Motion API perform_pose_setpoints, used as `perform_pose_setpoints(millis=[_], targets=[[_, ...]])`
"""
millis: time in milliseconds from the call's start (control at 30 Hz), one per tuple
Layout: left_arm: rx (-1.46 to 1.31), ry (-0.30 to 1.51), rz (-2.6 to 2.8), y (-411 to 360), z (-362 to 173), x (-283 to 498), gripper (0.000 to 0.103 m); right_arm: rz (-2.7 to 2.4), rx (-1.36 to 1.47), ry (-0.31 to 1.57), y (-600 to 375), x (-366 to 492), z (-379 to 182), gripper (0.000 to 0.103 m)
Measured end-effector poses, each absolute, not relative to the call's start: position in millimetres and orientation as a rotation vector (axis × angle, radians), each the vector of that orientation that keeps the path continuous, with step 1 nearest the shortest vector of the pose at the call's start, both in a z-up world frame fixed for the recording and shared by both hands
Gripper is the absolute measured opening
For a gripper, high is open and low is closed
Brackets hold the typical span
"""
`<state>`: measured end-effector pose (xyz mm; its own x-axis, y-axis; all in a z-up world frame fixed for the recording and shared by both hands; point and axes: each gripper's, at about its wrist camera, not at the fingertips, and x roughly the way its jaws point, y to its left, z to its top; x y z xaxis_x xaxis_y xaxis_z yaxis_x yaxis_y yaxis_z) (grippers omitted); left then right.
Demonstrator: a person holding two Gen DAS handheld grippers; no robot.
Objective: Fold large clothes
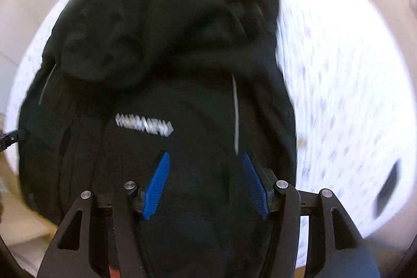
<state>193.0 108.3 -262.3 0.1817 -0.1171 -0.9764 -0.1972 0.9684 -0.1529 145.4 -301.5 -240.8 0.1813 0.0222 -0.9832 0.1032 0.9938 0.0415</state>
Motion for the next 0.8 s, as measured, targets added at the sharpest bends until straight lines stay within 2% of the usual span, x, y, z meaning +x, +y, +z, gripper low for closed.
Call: perform_pose_setpoints(millis=[200, 333, 433, 600, 633, 700, 800], targets=[[-0.333, 1.433, 0.174, 162.7, -276.3, 166.3, 0.063, -0.074, 0.401, 1.425, -372.8, 91.6, -262.5, 0.064], [-0.438, 1.445, 0.187, 190.0, -288.5, 155.7, 0.072, -0.060, 0.556, 1.423, -397.3, 73.3, -274.8, 0.064], [-0.615, 1.481, 0.089, 202.4, -308.9, 146.5, 0.072, -0.045, 0.580, 1.416, -402.6, 69.1, -278.0, 0.064], [-0.564, 1.487, -0.018, 193.6, -319.0, 137.5, 0.076, -0.027, 0.555, 1.411, -405.7, 63.2, -274.4, 0.064], [-0.560, 1.490, -0.026, 188.5, -320.5, 136.6, 0.076, -0.030, 0.550, 1.403, -407.3, 60.4, -272.2, 0.066], [-0.550, 1.511, -0.056, 188.1, -322.0, 133.5, 0.076, -0.072, 0.531, 1.387, -412.8, 52.4, -268.2, 0.078], [-0.555, 1.553, -0.127, 176.5, -329.7, 129.0, 0.076, -0.088, 0.556, 1.403, -418.9, 42.5, -273.7, 0.081]])
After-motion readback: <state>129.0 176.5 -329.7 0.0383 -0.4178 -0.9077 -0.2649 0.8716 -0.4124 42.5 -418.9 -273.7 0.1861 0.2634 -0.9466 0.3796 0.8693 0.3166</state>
